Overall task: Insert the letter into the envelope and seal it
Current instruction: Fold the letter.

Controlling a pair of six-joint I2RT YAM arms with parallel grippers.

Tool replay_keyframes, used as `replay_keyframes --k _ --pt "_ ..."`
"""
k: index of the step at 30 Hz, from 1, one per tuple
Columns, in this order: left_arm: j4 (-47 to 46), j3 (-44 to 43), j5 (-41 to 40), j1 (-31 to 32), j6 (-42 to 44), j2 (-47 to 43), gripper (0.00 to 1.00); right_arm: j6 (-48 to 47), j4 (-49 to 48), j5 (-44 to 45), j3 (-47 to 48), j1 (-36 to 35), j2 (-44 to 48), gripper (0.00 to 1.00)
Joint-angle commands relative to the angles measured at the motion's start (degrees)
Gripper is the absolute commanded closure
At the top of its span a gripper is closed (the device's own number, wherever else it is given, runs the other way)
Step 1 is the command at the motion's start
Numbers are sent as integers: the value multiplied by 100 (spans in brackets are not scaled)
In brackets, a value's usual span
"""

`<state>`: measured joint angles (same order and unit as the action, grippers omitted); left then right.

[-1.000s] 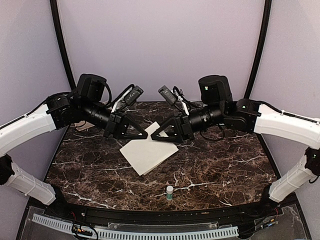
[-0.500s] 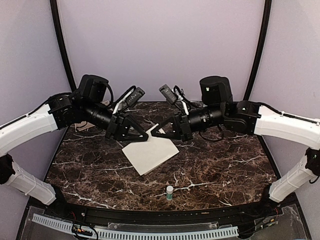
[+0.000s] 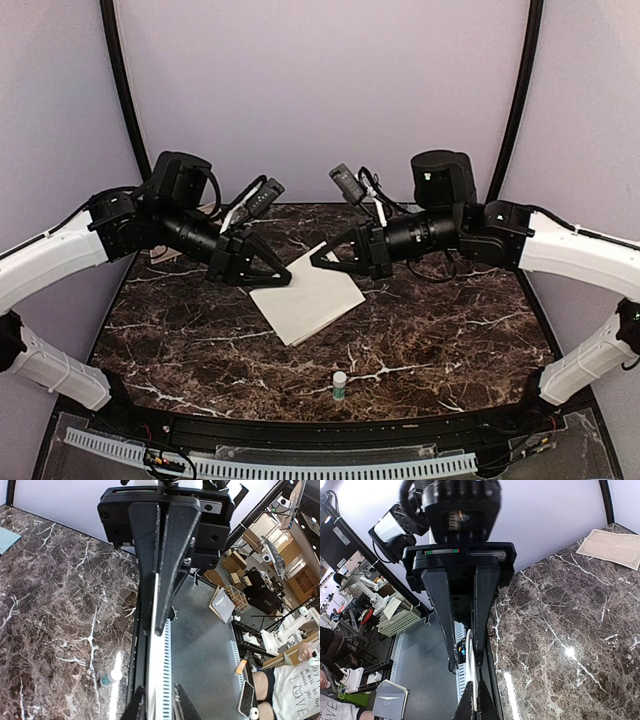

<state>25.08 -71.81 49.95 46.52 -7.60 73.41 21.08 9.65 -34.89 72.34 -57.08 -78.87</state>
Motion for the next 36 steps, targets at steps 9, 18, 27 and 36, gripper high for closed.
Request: replay_keyframes --k 9,18,27,36 --pt "261 185 -192 -20 82 -385 100 -38 80 257 -138 148 408 100" --pt "279 257 -328 -34 97 -455 78 10 124 377 -227 195 561 100" --pt "204 404 -300 -64 84 -555 100 24 185 533 -264 238 649 100" --pt "-96 641 -316 -84 18 -716 69 69 398 702 -103 281 630 100"
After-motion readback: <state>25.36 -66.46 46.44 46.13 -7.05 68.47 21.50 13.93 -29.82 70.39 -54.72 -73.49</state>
